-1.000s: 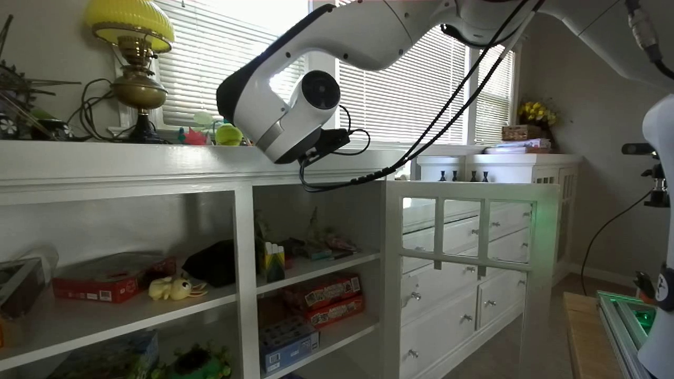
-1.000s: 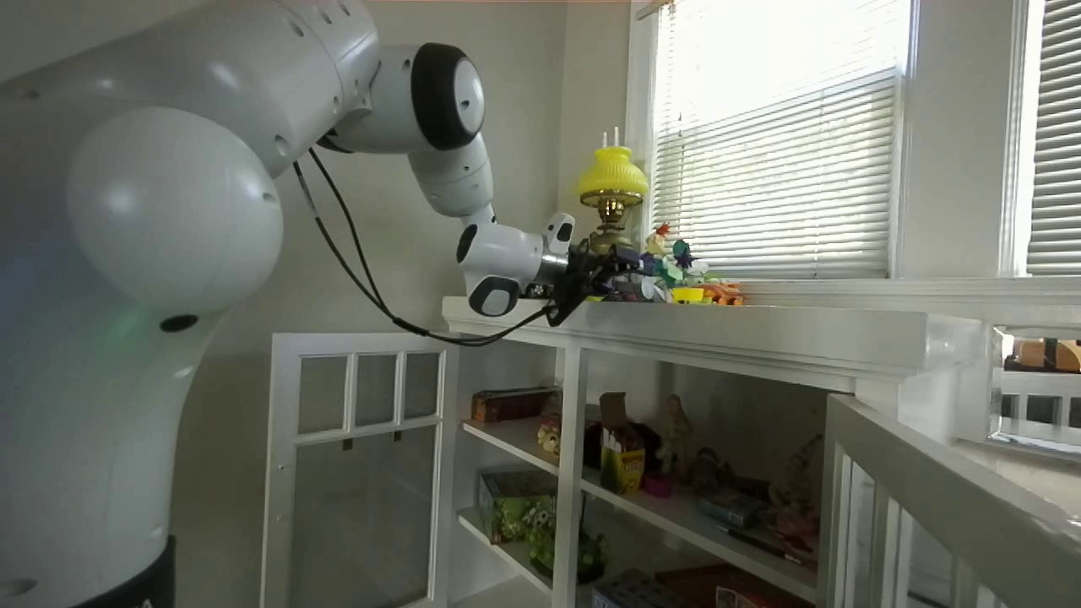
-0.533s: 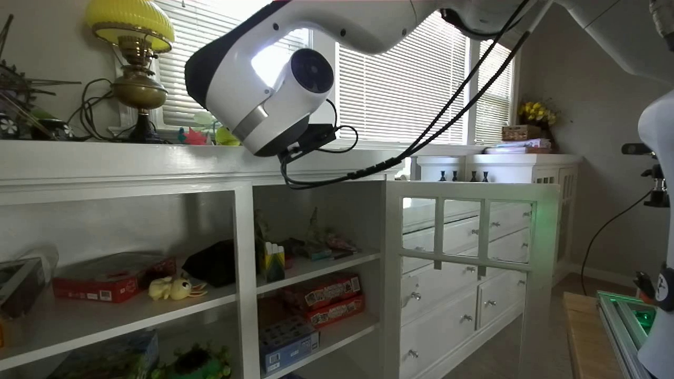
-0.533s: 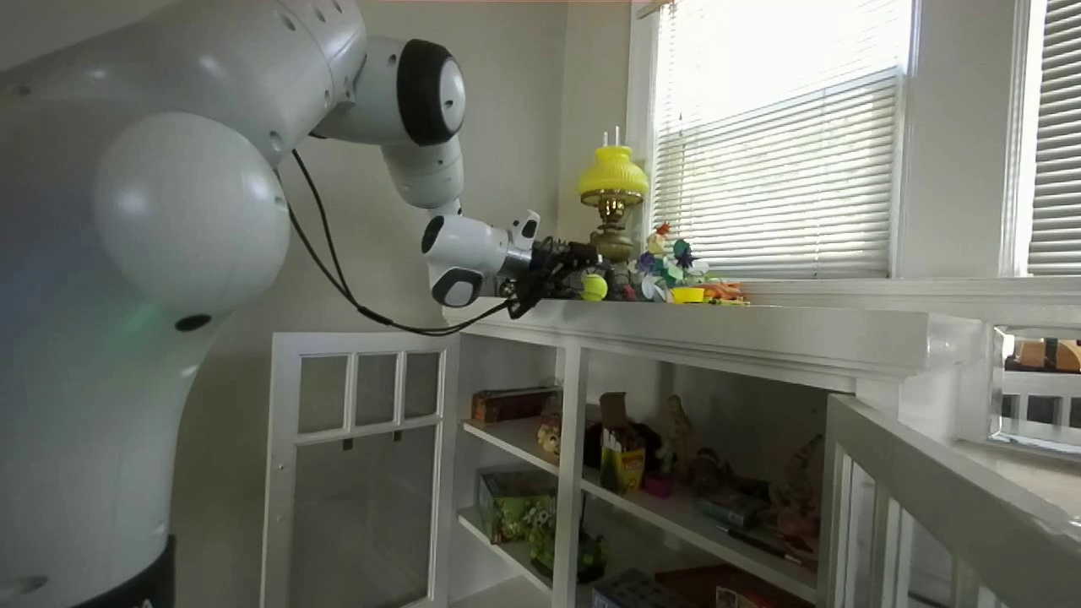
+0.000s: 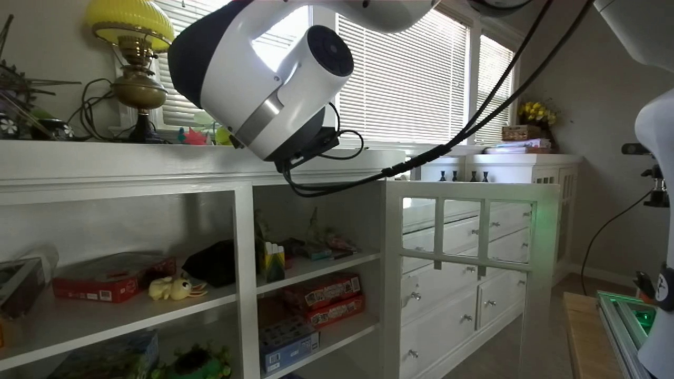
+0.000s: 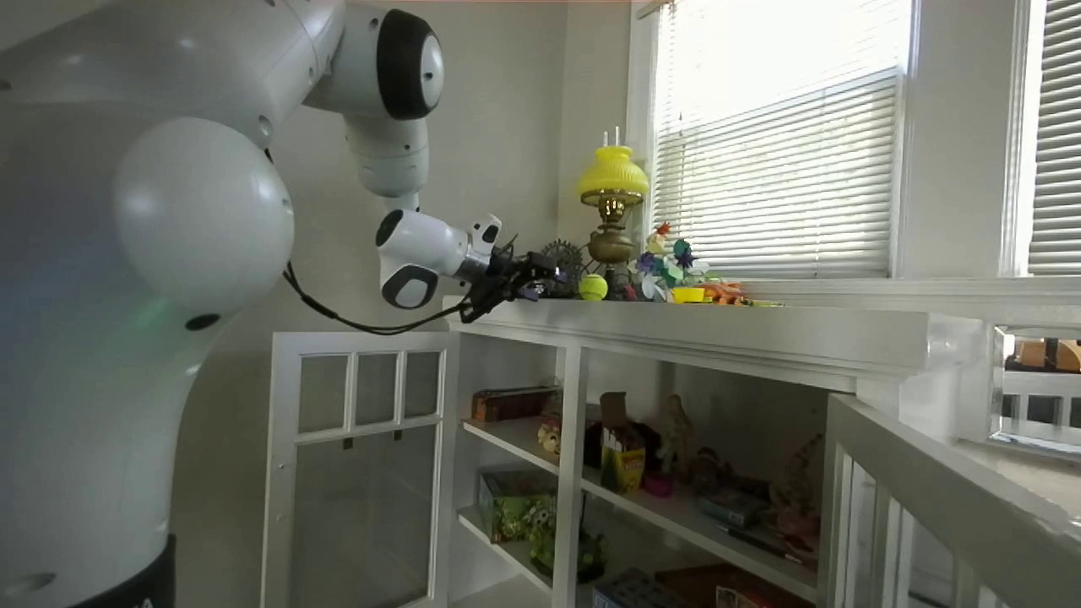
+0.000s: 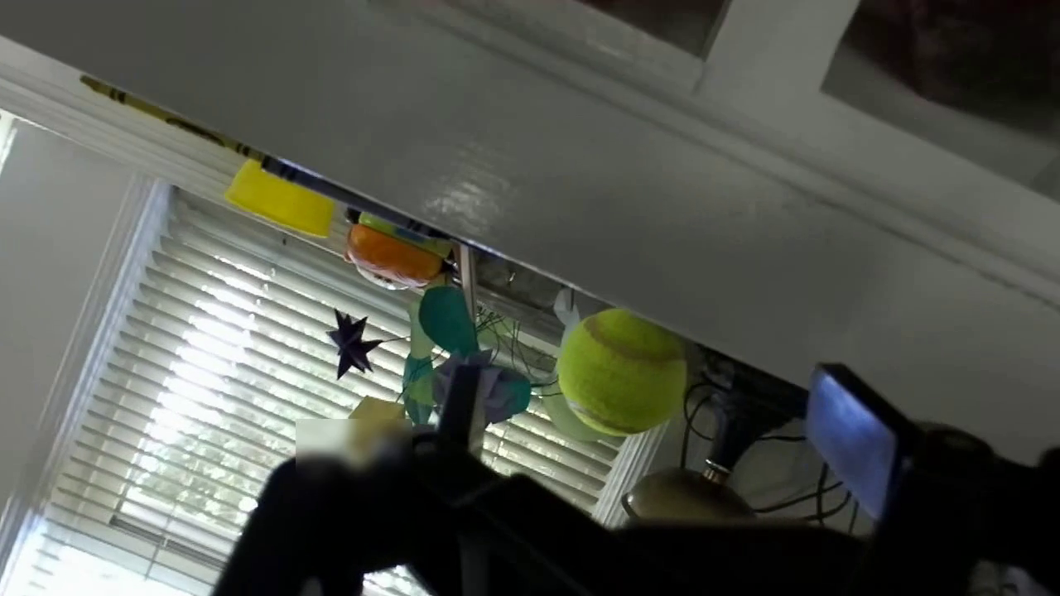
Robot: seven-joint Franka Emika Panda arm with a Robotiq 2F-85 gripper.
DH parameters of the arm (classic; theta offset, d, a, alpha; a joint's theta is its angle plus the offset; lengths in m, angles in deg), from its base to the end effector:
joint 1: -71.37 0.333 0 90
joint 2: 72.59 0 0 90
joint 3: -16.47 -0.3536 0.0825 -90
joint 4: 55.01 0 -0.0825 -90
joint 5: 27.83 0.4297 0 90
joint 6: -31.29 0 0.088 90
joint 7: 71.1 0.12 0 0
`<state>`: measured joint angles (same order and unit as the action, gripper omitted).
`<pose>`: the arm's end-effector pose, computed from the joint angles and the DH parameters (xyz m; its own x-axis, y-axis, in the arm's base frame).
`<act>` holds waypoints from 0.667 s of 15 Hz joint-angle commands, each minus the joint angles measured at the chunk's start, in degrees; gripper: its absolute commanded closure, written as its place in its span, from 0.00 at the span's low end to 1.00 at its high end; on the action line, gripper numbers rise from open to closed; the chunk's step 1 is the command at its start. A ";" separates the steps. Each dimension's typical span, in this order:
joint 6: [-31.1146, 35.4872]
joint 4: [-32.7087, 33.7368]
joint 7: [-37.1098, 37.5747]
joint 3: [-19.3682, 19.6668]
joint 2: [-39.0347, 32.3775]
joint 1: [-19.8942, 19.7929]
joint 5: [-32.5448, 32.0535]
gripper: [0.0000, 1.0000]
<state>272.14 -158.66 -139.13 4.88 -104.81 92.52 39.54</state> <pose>0.6254 0.2098 0.3810 0.3200 0.3006 0.8985 -0.2803 -0.8758 0.3928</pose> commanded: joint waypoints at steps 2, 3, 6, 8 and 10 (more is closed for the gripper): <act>-2.53 -9.27 4.59 -0.50 4.17 -0.03 1.12 0.00; -3.01 -10.32 5.55 -0.31 4.24 -0.15 0.91 0.00; -3.85 -12.00 8.60 0.78 3.44 -0.72 0.49 0.00; -4.96 -13.10 10.04 1.68 3.11 -1.13 0.08 0.00; -6.12 -14.00 11.24 2.61 2.78 -1.55 -0.65 0.00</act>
<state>268.36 -169.84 -130.67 6.43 -103.32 91.48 39.52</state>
